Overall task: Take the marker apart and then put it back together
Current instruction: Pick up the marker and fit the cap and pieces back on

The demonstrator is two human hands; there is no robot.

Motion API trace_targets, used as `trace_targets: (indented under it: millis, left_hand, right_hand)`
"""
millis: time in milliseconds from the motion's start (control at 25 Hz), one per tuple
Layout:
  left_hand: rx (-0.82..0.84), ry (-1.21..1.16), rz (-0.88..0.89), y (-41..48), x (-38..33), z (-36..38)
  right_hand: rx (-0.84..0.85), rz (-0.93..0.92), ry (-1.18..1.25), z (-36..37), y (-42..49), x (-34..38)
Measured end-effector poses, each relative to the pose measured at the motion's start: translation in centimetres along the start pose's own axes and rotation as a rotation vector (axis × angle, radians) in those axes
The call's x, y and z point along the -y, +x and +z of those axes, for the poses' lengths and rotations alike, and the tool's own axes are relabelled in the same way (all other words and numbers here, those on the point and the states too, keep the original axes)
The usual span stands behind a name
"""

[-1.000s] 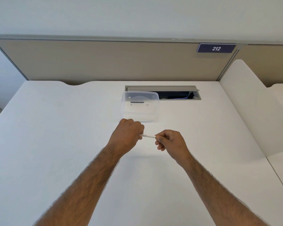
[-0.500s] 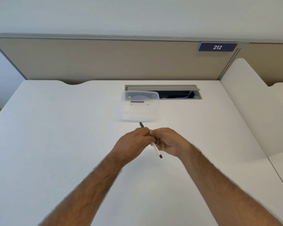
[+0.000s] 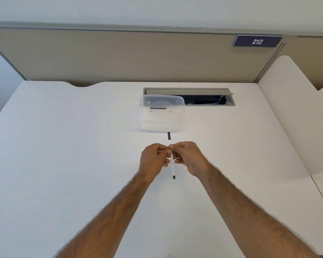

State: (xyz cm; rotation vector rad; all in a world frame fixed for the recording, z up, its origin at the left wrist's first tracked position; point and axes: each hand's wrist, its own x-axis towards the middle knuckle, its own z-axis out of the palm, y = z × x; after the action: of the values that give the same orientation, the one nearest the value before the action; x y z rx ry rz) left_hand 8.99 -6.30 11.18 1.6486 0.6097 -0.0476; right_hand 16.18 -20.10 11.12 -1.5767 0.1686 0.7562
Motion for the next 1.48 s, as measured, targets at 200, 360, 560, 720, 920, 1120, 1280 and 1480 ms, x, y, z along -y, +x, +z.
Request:
trace_targets:
  millis: [200, 360, 560, 720, 920, 1120, 1280, 1480]
  left_hand:
    - [-0.023, 0.01, -0.099, 1.8, 1.5, 1.7]
    - [-0.028, 0.03, -0.161, 2.8, 2.9, 2.8]
    - [-0.053, 0.041, -0.22, 4.1, 3.8, 3.1]
    - [-0.057, 0.055, -0.234, 4.8, 4.1, 3.2]
    - [-0.072, 0.092, -0.233, 5.4, 4.4, 3.3]
    - [-0.086, 0.154, -0.218, 5.9, 4.7, 3.5]
    - [-0.087, 0.194, -0.194, 5.8, 4.6, 3.6]
    - [-0.076, 0.227, -0.159, 5.6, 4.4, 3.7]
  right_hand:
    - [-0.082, -0.008, -0.012, -0.5, 1.7, -2.0]
    - [-0.14, -0.013, -0.063, -0.8, 2.8, -3.1]
    - [-0.196, 0.024, -0.085, 0.1, 4.2, -4.1]
    - [-0.223, 0.067, -0.098, 0.5, 5.0, -4.2]
    - [-0.24, 0.072, -0.234, 0.9, 5.6, -3.8]
    - [-0.253, 0.047, -0.377, 1.2, 6.0, -3.4]
    - [-0.272, 0.041, -0.464, 1.3, 6.3, -3.4]
    - [-0.254, 0.02, -0.575, 1.6, 6.0, -3.0]
